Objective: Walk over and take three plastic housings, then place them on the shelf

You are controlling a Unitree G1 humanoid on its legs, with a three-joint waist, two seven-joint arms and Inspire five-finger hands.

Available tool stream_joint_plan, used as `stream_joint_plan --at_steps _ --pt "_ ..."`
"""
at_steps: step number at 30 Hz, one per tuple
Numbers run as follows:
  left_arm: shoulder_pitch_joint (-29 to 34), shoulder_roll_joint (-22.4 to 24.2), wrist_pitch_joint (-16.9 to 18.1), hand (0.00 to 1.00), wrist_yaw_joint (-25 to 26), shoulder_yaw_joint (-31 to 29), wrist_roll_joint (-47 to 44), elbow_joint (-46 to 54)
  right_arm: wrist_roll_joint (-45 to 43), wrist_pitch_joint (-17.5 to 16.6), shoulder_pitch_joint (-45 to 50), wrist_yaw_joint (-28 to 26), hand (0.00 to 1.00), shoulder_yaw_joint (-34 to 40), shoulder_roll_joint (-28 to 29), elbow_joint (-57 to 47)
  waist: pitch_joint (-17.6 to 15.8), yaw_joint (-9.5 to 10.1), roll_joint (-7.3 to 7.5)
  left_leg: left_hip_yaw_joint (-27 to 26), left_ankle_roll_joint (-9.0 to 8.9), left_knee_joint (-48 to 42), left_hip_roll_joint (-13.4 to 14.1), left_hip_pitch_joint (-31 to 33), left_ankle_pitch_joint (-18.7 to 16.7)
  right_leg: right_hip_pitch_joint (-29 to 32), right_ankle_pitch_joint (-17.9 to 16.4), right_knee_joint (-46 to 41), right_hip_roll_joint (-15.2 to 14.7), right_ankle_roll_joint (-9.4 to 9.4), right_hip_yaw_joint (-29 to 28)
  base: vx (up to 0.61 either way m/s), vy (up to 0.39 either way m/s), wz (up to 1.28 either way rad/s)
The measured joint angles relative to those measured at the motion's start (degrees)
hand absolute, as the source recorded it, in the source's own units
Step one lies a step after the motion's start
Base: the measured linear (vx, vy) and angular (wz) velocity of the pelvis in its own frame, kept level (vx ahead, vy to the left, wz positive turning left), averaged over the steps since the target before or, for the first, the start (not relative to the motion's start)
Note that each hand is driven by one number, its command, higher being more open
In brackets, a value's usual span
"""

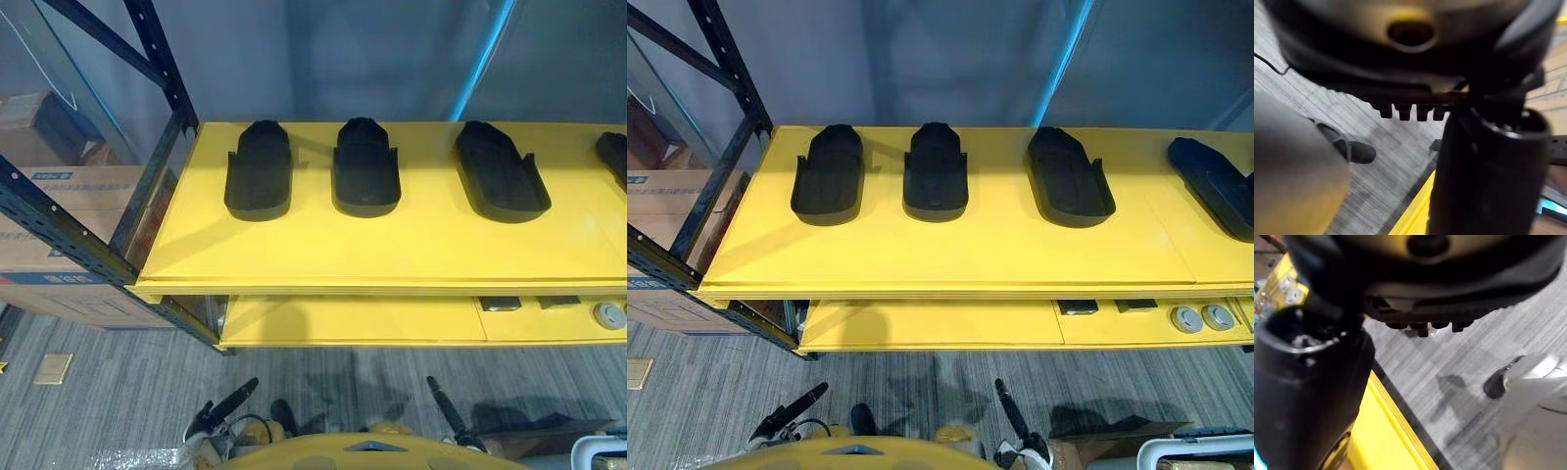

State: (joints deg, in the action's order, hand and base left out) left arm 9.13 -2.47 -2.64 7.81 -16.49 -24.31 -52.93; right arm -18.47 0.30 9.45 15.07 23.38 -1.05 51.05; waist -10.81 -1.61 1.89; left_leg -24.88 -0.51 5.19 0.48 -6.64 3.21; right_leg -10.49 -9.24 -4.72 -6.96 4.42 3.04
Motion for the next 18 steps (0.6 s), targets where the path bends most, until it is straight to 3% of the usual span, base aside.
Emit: stream_joint_plan --at_steps 5,7,10,14,18 --pt "0.34 -0.59 -0.01 1.0 0.28 0.0 0.52 -0.04 -0.05 -2.52 -1.87 4.71 1.0 8.13 -1.09 -3.84 -0.01 -0.01 0.01 -0.01 0.04 -0.07 -0.06 -0.07 0.03 0.0 0.06 0.03 -0.02 0.04 -0.17 0.01 -0.001 -0.01" --pt "0.58 -0.99 -0.02 1.0 0.24 -0.01 0.8 -0.03 0.0 -3.5 -2.1 8.14 1.0 10.99 -1.77 -9.78 0.01 -0.08 -0.1 -0.02 0.05 -0.21 -0.07 -0.05 0.04 0.16 0.07 -0.04 -0.02 0.04 -0.34 0.0 -0.007 -0.03" --pt "1.52 -1.5 -0.04 1.0 -0.43 0.1 0.81 0.09 0.27 -4.24 -1.67 13.8 1.0 12.5 -3.65 -23.39 0.17 -0.71 -0.36 -0.21 0.06 -0.28 -0.08 0.1 0.04 1.15 0.16 -0.17 0.02 0.14 -1.72 -0.02 -0.001 -0.16" --pt "3.28 -2.91 -0.02 1.0 -1.3 1.46 0.81 0.2 11.18 -4.09 -2.16 21.31 1.0 14.77 -7.68 -40.46 0.17 -2.3 -0.35 -0.3 0.07 -0.33 -0.28 0.29 0.04 1.87 0.44 -0.16 -0.11 0.52 -2.76 -0.01 0.008 -0.14" --pt "5.85 -3.2 0.07 1.0 -1.72 2.9 2.47 1.78 20.46 -2.39 -3.45 26.89 1.0 15.9 -9.75 -60.54 0.43 -5.12 -0.27 -1.39 0.15 -0.32 -0.08 1.48 -0.12 3.54 1.05 0.11 -0.04 1.07 -3.64 -0.01 0.004 -0.14"
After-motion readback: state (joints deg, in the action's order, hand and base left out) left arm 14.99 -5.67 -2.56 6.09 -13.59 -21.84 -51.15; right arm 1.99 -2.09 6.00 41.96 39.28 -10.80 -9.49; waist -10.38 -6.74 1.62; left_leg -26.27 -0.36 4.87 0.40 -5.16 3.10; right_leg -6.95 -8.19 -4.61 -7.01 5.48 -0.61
